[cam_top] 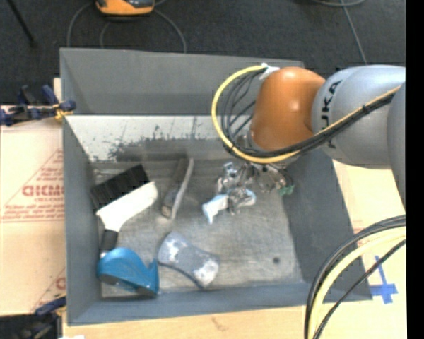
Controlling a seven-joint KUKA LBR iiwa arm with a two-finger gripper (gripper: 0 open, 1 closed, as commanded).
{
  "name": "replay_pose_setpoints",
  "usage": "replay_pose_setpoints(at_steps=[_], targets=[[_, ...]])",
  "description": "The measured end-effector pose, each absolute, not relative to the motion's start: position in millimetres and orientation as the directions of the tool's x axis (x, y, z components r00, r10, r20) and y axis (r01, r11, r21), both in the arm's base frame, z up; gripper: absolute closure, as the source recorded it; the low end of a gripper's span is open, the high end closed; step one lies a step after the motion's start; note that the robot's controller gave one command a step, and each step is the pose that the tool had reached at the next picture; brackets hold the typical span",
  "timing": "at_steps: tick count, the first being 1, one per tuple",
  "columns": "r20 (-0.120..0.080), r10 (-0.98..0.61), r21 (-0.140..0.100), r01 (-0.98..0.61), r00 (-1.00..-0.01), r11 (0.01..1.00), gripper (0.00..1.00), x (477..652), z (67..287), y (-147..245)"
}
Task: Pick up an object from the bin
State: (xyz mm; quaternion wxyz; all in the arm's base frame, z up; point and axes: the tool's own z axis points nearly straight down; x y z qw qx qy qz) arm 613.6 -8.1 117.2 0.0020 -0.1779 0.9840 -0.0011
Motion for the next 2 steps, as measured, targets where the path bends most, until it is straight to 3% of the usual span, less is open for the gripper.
replay_pose_setpoints(at_steps=[2], targets=[[-0.002, -0.348, -0.002, -0.348, -0.938, 0.938, 1.0, 613.4, 145.3, -8.9]])
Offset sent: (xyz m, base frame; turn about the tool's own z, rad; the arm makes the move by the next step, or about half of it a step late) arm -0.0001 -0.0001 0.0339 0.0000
